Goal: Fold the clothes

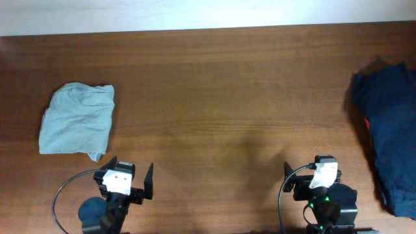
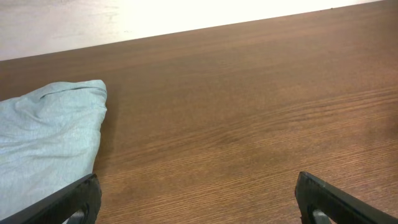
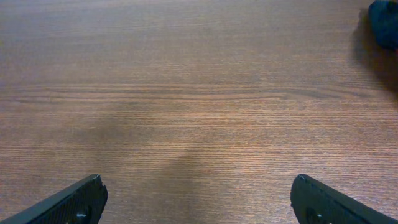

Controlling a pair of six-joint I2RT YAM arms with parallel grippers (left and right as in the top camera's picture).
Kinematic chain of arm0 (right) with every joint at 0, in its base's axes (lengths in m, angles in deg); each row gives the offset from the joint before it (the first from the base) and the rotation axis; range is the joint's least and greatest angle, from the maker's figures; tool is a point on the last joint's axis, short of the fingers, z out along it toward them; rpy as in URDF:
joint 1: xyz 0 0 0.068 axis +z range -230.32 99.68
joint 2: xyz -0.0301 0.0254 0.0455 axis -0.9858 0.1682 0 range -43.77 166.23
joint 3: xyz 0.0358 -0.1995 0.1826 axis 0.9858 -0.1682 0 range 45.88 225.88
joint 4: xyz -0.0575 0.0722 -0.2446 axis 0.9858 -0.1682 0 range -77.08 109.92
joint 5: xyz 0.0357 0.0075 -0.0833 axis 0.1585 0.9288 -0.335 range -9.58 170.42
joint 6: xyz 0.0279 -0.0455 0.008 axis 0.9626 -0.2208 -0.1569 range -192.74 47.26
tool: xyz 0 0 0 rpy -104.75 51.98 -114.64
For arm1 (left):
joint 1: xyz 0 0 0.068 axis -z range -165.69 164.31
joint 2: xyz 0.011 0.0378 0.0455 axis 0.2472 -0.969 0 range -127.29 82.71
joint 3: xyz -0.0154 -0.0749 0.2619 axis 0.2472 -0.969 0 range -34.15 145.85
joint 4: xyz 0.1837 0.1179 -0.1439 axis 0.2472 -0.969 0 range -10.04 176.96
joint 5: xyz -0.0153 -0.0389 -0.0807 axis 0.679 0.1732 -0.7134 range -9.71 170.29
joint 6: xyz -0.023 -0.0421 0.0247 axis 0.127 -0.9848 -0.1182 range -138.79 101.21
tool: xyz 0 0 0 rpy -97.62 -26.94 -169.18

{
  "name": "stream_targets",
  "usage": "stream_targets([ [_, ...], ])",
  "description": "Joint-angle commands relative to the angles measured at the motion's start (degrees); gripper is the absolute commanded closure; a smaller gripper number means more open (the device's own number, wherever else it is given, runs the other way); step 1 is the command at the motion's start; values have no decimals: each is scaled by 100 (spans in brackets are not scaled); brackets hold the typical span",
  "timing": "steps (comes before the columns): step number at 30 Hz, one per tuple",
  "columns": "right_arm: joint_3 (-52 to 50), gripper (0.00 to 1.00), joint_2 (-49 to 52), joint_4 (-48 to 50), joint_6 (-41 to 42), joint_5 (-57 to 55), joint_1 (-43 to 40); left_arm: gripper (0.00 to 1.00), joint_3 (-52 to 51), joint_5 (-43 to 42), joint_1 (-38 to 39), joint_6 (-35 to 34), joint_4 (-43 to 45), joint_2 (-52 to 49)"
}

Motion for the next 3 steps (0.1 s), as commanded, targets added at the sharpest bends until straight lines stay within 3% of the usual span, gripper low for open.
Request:
stream_targets([
  [1, -31, 1, -42, 17, 2, 31, -44, 1, -85, -83, 26, -52, 26, 66],
  [3, -31, 1, -42, 17, 2, 31, -44, 1, -85, -83, 26, -52, 26, 66],
])
